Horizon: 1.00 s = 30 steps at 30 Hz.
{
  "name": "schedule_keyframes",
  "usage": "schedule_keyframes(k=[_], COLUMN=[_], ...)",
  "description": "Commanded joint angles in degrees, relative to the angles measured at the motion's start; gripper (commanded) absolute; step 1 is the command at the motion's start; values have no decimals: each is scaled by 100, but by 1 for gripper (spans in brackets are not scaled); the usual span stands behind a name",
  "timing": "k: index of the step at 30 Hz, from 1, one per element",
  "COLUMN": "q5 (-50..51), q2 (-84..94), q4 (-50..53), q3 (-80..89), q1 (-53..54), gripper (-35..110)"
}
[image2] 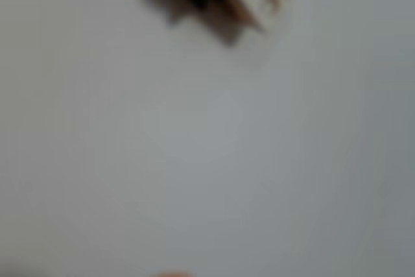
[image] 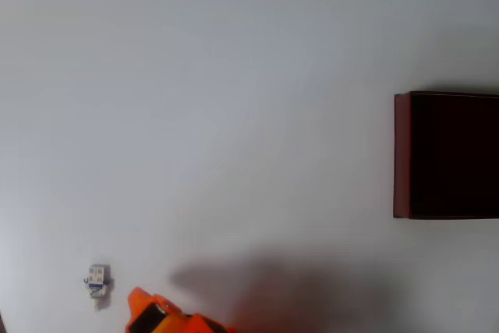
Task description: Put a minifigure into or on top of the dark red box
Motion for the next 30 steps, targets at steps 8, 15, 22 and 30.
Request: schedule_keyframes(k=[8, 15, 22, 30], q5=[-527, -387, 519, 2461], q2=[53, 53, 44, -281], q4=[158, 158, -123, -861], q3=[-18, -18, -352, -773], q1=[1415, 1529, 1872, 3647], gripper=[0, 0, 0, 0])
